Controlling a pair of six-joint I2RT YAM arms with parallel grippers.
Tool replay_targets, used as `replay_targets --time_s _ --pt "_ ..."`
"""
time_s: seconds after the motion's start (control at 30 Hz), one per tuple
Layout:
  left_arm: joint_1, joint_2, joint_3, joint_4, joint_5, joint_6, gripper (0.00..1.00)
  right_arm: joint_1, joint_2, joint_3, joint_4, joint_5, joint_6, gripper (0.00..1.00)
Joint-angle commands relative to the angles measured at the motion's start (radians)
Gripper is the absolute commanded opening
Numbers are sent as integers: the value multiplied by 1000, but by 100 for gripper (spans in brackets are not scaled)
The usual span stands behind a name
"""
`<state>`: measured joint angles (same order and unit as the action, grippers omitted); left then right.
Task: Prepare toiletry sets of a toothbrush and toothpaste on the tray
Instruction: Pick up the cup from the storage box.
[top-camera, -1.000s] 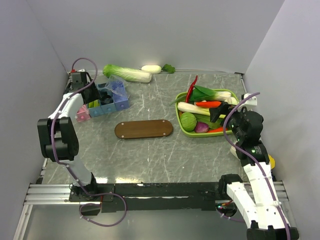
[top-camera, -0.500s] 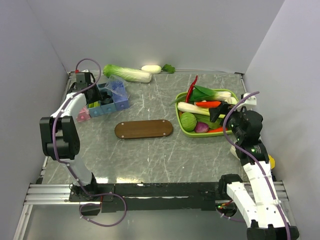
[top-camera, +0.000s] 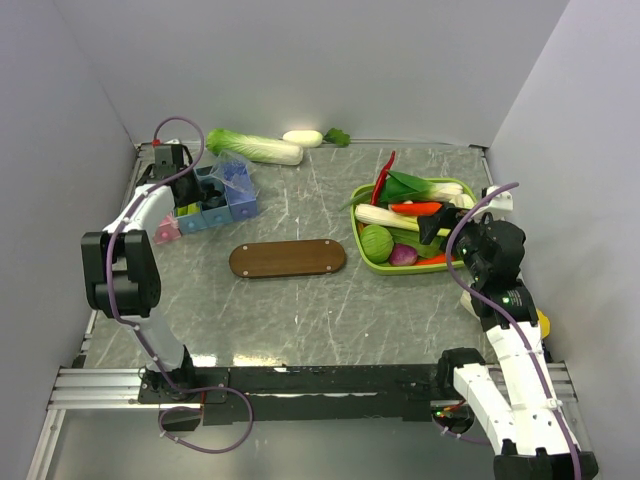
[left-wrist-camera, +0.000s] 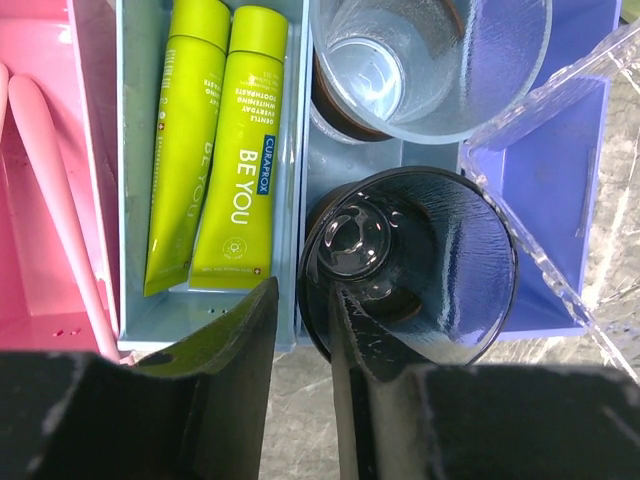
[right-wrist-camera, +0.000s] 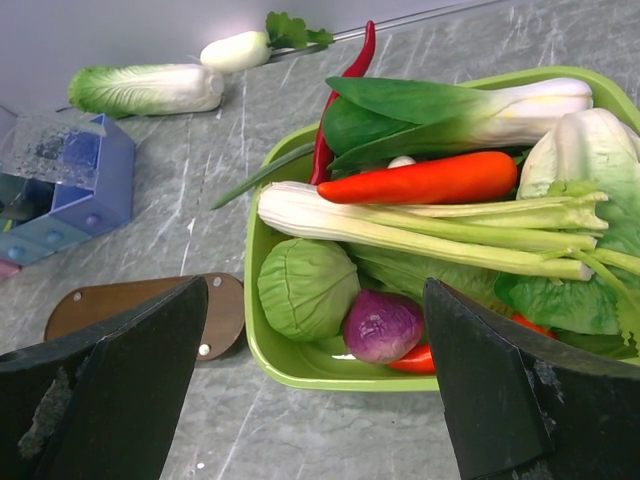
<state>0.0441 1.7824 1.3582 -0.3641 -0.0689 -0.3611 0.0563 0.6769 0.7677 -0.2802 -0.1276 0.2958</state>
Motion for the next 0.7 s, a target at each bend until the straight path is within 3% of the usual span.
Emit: replay_targets --time_s 0.0,0.5,0.67 --pt "-3 23 38 -18 -12 -1 29 1 6 42 13 -17 12 95" --pt "-3 8 45 -27 -19 -13 5 0 21 38 16 -17 17 95" --pt "-1 3 47 -27 -6 -21 1 1 24 38 15 -17 17 95"
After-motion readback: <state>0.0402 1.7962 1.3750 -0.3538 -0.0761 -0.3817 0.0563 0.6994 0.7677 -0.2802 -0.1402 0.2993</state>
